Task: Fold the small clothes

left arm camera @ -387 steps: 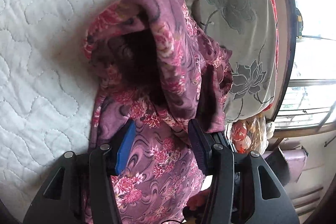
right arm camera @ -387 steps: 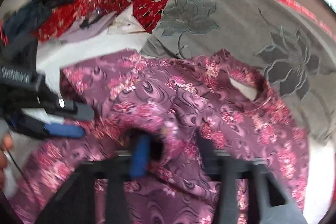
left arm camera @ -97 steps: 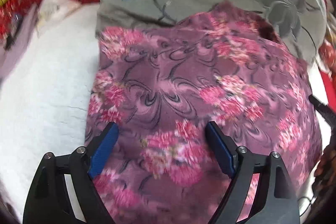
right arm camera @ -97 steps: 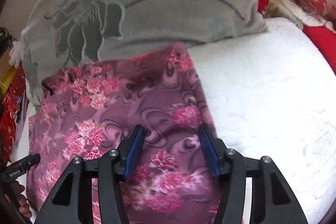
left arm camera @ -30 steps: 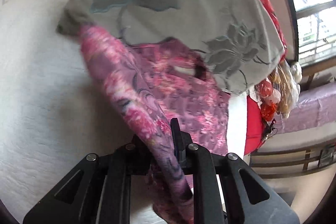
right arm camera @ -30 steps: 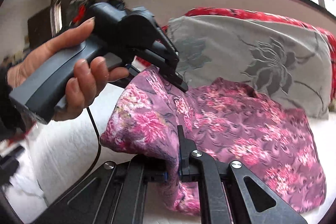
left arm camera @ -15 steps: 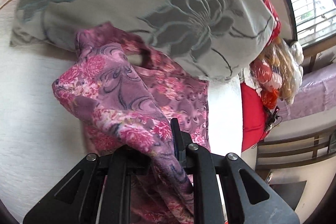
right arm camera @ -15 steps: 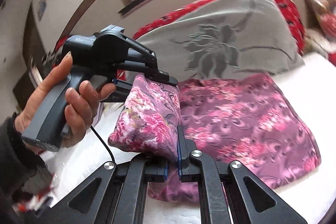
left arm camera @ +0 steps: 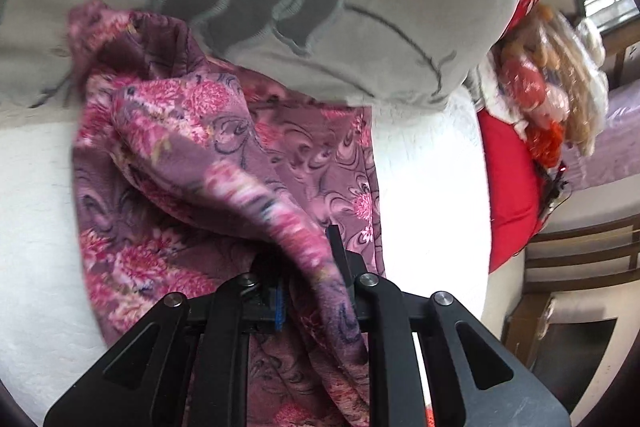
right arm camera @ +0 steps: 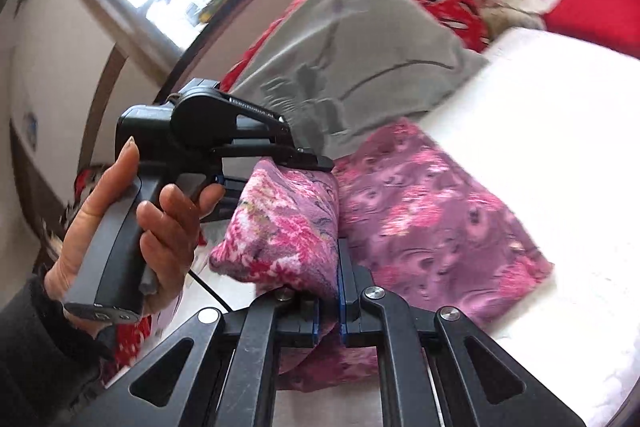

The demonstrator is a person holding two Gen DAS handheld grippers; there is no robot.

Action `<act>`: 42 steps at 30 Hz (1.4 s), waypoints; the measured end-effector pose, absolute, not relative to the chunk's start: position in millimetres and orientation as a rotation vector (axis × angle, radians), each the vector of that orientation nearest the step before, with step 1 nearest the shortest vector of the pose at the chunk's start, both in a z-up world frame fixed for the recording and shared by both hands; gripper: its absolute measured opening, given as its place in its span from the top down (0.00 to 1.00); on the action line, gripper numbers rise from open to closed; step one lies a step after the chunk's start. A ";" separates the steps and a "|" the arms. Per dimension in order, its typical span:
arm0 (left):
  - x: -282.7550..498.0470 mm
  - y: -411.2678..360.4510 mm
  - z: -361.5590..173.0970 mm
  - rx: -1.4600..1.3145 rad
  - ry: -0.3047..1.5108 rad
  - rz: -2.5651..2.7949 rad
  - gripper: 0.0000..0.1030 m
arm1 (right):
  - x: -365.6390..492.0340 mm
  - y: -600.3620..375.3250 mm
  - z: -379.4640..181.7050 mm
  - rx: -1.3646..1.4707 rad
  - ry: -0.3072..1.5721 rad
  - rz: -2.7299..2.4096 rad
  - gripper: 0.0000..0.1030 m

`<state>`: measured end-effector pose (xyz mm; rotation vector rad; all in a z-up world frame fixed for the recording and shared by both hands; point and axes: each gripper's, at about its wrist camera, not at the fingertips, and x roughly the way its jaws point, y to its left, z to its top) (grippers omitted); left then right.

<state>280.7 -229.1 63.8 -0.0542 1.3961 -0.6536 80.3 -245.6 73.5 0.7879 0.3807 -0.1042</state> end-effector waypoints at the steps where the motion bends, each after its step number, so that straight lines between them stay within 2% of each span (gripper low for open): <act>1: 279.7 -236.0 59.6 -0.038 1.399 -0.648 0.87 | 78.1 -250.8 69.1 0.813 0.380 -0.117 0.95; 5: 274.4 -262.3 43.6 0.046 1.404 -0.614 0.84 | 72.6 -271.4 47.0 0.930 0.395 -0.159 0.95; 8: 268.3 -269.5 45.4 0.070 1.382 -0.616 0.75 | 71.5 -284.8 23.7 1.050 0.430 -0.179 0.94; 14: 273.3 -237.4 84.5 -0.150 1.319 -0.731 0.71 | 71.1 -292.3 -4.0 1.170 0.495 -0.213 0.89; 16: 280.6 -212.5 95.8 -0.192 1.267 -0.702 0.56 | 68.1 -290.6 1.6 1.139 0.505 -0.249 0.87; 18: 290.2 -183.5 96.0 -0.234 1.253 -0.652 0.53 | 60.5 -290.3 13.0 1.100 0.504 -0.316 0.78; 21: 300.6 -139.4 81.2 -0.297 1.281 -0.599 0.53 | 35.6 -297.0 36.7 1.082 0.385 -0.413 0.68; 23: 305.4 -115.1 66.8 -0.340 1.301 -0.583 0.53 | 23.3 -305.7 59.7 1.041 0.279 -0.439 0.53; 24: 305.2 -104.9 59.8 -0.363 1.312 -0.573 0.53 | 26.0 -311.7 69.7 1.016 0.255 -0.425 0.50; 25: 304.5 -98.5 54.0 -0.384 1.321 -0.567 0.53 | 42.9 -322.3 83.2 0.967 0.263 -0.361 0.41; 26: 302.0 -92.9 48.9 -0.403 1.327 -0.567 0.53 | 63.9 -331.0 89.8 0.930 0.316 -0.302 0.37; 28: 295.1 -88.1 42.5 -0.432 1.332 -0.573 0.53 | 124.9 -346.0 95.7 0.844 0.477 -0.176 0.37; 32: 285.4 -82.9 39.0 -0.464 1.331 -0.595 0.53 | 215.9 -353.3 86.8 0.674 0.678 -0.102 0.37; 37: 286.2 -82.0 47.7 -0.434 1.312 -0.609 0.53 | 266.9 -342.4 65.2 0.531 0.835 -0.049 0.38; 39: 283.4 -85.1 56.3 -0.385 1.276 -0.603 0.53 | 267.8 -331.7 68.2 0.460 0.854 0.002 0.83; 40: 282.4 -87.8 58.2 -0.366 1.257 -0.605 0.52 | 262.4 -326.8 75.8 0.415 0.816 0.027 0.92; 41: 279.3 -91.7 61.0 -0.322 1.229 -0.587 0.51 | 256.0 -324.8 82.0 0.394 0.779 0.043 0.92; 42: 277.5 -96.4 59.9 -0.280 1.209 -0.556 0.46 | 247.0 -325.5 89.4 0.384 0.726 0.048 0.92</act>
